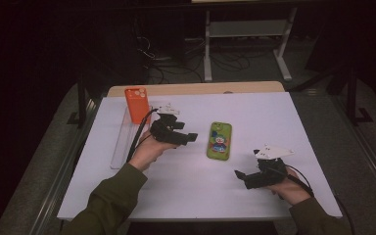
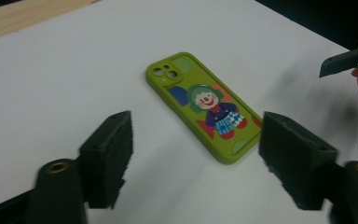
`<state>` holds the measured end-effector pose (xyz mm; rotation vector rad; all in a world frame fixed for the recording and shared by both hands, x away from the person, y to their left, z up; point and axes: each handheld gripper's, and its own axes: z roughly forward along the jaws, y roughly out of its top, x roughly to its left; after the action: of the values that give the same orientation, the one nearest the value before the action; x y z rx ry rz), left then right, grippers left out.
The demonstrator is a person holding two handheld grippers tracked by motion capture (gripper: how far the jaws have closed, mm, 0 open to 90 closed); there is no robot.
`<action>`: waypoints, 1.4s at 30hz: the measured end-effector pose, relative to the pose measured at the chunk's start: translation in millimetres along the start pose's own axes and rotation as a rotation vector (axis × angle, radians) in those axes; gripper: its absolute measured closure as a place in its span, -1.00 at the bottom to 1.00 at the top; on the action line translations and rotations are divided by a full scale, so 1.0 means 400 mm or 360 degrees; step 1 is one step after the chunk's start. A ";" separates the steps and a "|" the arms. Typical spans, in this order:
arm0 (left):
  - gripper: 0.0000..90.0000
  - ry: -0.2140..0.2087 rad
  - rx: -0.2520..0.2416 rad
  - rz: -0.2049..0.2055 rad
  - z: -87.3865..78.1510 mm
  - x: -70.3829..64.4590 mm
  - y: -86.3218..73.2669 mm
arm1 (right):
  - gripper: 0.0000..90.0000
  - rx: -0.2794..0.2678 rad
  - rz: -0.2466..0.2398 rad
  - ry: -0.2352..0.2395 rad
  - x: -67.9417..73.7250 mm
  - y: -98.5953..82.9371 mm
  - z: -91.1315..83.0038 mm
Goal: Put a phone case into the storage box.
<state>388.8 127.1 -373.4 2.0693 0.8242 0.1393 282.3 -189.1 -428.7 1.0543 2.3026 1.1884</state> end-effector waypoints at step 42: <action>1.00 -0.0113 0.0290 0.0130 0.263 -0.102 -0.046 | -0.98 -0.0001 -0.0002 -0.0003 -0.002 -0.002 -0.007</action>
<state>388.3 36.8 -443.4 2.2669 0.7320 0.0360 280.6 -191.5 -427.8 1.0529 2.3010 1.1873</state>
